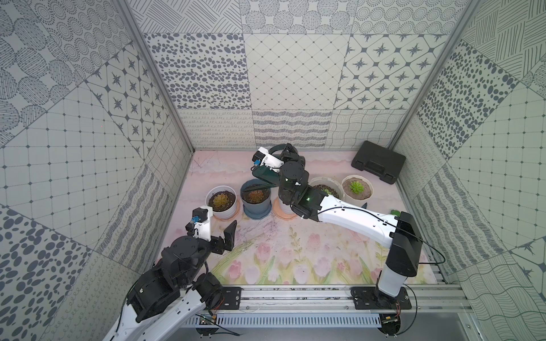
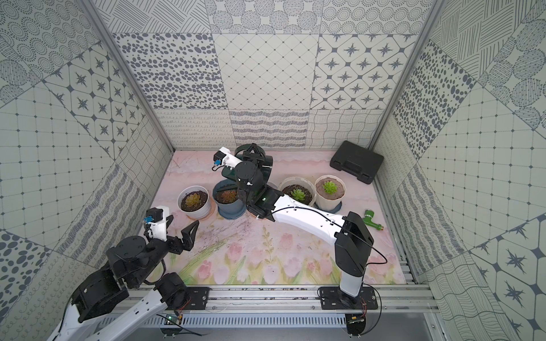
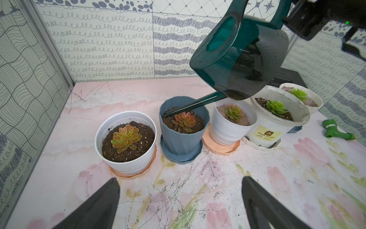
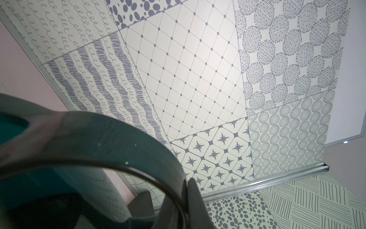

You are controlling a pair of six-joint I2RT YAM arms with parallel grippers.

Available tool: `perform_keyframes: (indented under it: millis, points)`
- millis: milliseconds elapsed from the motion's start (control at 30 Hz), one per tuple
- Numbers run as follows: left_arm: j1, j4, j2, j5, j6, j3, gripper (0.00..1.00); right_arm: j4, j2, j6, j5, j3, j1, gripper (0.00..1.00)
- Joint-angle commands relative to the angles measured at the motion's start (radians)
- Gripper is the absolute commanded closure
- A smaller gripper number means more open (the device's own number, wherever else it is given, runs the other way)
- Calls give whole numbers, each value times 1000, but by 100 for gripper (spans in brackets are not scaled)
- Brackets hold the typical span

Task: Water the succulent around the soil edge
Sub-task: Water the soil of the potted plant with water.

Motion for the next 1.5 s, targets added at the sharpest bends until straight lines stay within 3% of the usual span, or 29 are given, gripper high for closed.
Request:
perform_keyframes:
  millis: [0, 367, 1467]
  points:
    - [2, 16, -5, 9, 1, -1, 1, 106, 3, 28, 11, 49, -10, 100]
    - [1, 16, -7, 10, 3, 0, 1, 149, -15, -38, 35, 8, -56, 100]
    - [1, 23, -23, 15, 2, -6, 1, 190, -196, -219, 70, -166, -55, 100]
